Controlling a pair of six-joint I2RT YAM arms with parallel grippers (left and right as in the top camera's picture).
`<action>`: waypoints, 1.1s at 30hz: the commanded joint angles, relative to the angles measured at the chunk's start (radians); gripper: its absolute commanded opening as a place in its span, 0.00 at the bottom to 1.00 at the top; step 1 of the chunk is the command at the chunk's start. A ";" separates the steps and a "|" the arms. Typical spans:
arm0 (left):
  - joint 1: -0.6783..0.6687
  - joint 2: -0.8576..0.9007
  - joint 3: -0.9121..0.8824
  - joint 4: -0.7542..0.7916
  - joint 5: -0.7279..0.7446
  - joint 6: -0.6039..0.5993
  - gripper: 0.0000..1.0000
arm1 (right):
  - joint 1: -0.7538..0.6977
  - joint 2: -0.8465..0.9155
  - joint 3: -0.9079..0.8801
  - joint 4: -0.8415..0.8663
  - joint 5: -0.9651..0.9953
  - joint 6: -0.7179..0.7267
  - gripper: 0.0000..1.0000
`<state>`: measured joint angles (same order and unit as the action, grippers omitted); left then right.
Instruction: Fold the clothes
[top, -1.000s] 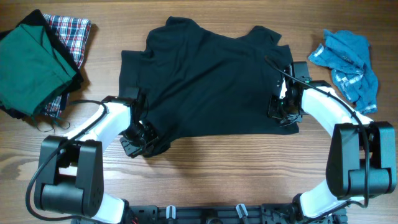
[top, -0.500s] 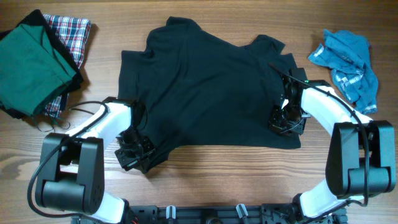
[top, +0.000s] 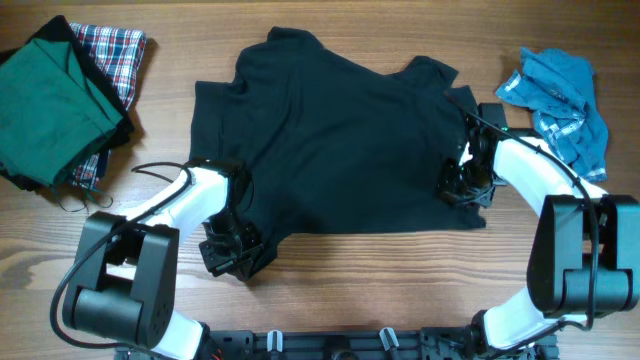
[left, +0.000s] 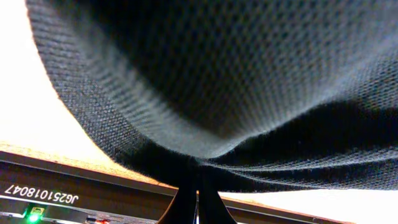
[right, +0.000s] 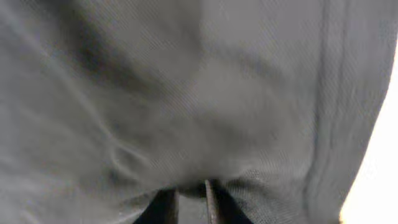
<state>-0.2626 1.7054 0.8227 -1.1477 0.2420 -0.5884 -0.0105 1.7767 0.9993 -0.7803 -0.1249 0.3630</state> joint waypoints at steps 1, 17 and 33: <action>0.001 -0.027 0.018 -0.015 0.015 0.004 0.05 | -0.007 -0.006 0.092 0.012 -0.053 -0.066 0.42; 0.001 -0.183 0.159 0.338 -0.132 0.009 0.71 | -0.007 -0.066 0.246 0.273 -0.139 -0.112 0.81; 0.167 0.151 0.869 0.383 -0.094 0.242 0.73 | -0.007 0.179 0.968 -0.148 -0.169 -0.344 0.99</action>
<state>-0.0933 1.7531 1.5574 -0.7830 0.1394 -0.4038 -0.0124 1.8259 1.8626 -0.9180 -0.2852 0.0814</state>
